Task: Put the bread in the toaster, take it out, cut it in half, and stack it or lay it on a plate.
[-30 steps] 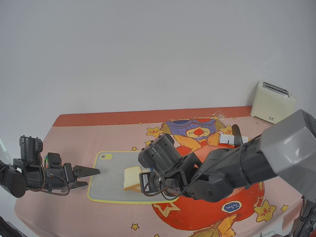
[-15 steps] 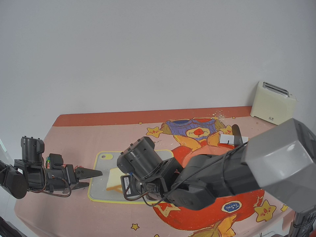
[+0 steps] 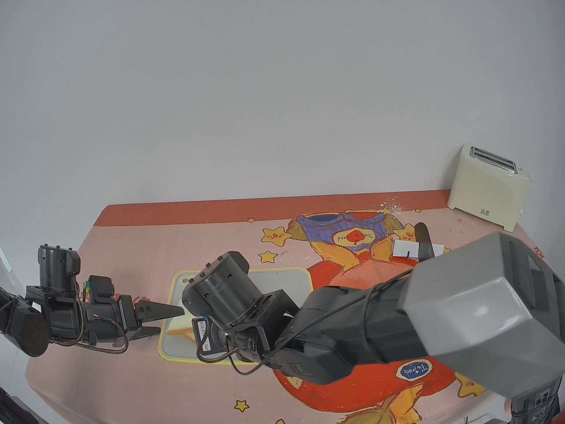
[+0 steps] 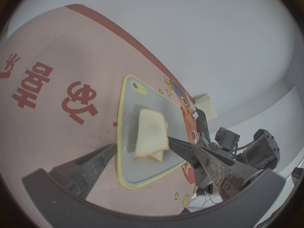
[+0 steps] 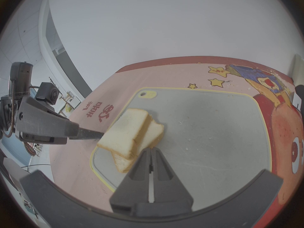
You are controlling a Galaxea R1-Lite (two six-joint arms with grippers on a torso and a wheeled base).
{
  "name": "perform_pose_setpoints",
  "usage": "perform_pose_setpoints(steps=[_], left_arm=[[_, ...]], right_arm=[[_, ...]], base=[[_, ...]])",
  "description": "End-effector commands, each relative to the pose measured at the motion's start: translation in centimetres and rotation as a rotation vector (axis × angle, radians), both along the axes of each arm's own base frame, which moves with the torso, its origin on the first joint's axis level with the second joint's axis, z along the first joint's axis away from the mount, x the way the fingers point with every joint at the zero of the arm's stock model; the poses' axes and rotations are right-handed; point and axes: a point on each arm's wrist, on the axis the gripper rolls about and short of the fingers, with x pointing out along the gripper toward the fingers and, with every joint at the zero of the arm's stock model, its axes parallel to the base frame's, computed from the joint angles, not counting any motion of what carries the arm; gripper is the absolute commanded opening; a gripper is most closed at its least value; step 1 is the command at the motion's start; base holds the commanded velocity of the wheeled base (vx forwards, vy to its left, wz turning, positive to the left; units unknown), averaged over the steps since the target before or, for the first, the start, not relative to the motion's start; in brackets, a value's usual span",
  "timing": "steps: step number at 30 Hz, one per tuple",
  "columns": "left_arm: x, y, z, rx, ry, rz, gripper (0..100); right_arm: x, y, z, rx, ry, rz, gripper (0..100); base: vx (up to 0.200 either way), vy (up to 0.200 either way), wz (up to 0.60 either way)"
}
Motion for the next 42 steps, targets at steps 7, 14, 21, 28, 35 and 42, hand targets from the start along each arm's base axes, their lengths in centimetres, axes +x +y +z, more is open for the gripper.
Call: perform_pose_setpoints(steps=[7,14,21,28,35,42], left_arm=[[0.2,-0.3,-0.4,0.005,0.017,-0.009,100],[0.4,-0.1,-0.1,0.003,0.002,0.003,100],[0.9,0.0,0.2,-0.027,-0.013,0.032,100],[1.2,-0.1,-0.5,-0.041,-0.009,0.035,100],[0.6,0.0,-0.5,-0.048,-0.065,0.028,100],[-0.2,0.0,-0.7,-0.071,-0.099,0.006,100]], right_arm=[[-0.4,0.4,-0.4,-0.038,0.020,0.001,0],[0.2,-0.4,0.4,-0.031,0.019,-0.023,0],[0.8,-0.7,0.8,-0.029,-0.003,-0.054,0],[0.8,-0.7,0.5,-0.038,0.002,-0.056,0],[0.7,-0.8,0.7,-0.034,0.000,-0.056,0],[0.5,-1.5,1.3,-0.036,0.000,-0.056,0]], base=[[0.000,0.000,0.00],[0.000,0.000,0.00],[0.000,0.000,0.00],[0.000,0.000,0.00],[0.000,0.000,0.00],[0.000,0.000,0.00]])
